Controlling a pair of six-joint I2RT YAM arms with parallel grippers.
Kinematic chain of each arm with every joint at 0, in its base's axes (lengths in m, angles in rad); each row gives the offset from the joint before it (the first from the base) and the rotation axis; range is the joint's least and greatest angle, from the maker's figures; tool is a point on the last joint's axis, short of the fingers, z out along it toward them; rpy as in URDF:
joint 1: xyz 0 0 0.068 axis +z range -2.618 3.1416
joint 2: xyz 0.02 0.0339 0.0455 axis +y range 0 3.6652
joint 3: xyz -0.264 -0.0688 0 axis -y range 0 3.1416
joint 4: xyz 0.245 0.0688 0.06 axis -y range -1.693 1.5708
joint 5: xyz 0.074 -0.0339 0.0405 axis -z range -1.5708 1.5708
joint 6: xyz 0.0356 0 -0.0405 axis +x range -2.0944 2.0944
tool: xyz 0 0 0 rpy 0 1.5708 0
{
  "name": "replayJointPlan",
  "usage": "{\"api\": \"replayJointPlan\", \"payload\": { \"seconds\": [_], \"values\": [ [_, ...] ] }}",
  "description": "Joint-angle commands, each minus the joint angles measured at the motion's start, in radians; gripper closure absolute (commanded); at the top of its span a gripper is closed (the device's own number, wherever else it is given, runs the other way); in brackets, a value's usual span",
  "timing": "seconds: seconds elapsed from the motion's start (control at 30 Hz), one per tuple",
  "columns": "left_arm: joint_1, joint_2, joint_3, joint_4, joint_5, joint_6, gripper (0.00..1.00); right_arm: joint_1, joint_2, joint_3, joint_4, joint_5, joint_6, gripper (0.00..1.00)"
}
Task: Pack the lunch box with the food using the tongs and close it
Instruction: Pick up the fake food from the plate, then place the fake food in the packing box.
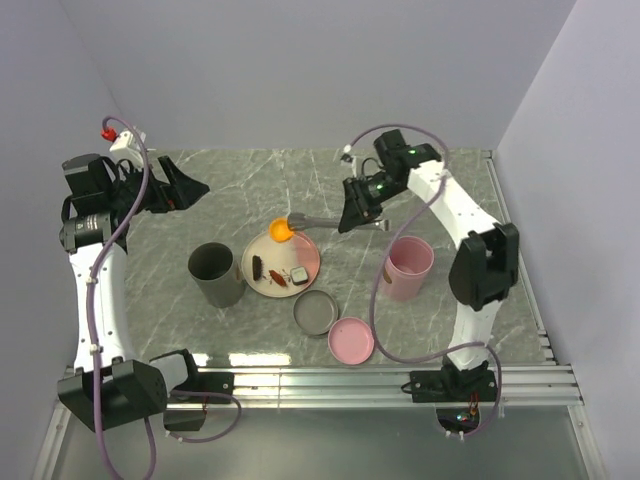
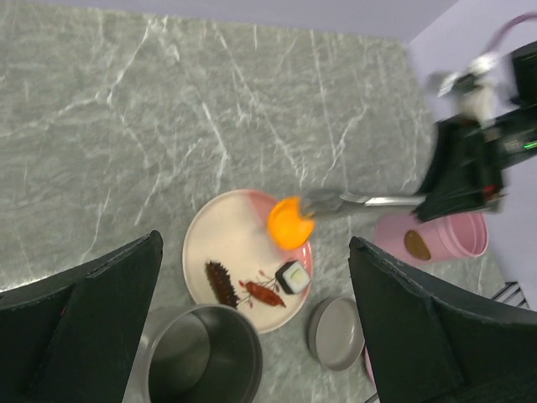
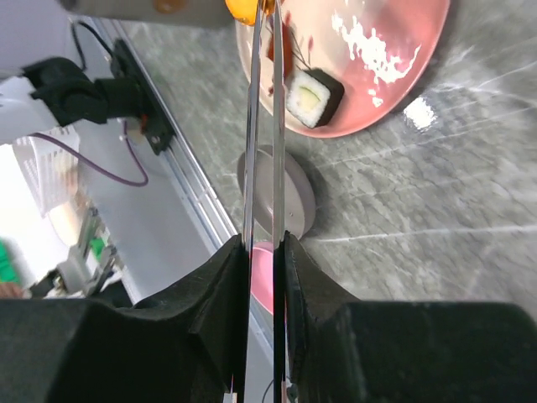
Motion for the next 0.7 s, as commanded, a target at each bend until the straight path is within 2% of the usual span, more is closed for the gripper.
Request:
{"api": "replayJointPlan", "payload": {
  "seconds": [0.0, 0.33, 0.47, 0.67],
  "values": [
    [-0.004, 0.011, 0.056, -0.047, 0.002, 0.098, 0.01, -0.045, -0.167, -0.007, -0.009, -0.050, -0.017, 1.00],
    [-0.035, 0.053, 0.088, -0.050, -0.017, 0.134, 0.01, -0.337, -0.419, -0.082, -0.141, -0.090, -0.138, 1.00],
    [-0.060, 0.056, 0.093, -0.040, -0.040, 0.144, 0.00, -0.450, -0.555, -0.137, -0.178, -0.055, -0.203, 1.00],
    [-0.064, 0.065, 0.090, -0.020, -0.043, 0.126, 0.01, -0.640, -0.681, -0.211, -0.348, -0.050, -0.392, 1.00]
  ]
}}
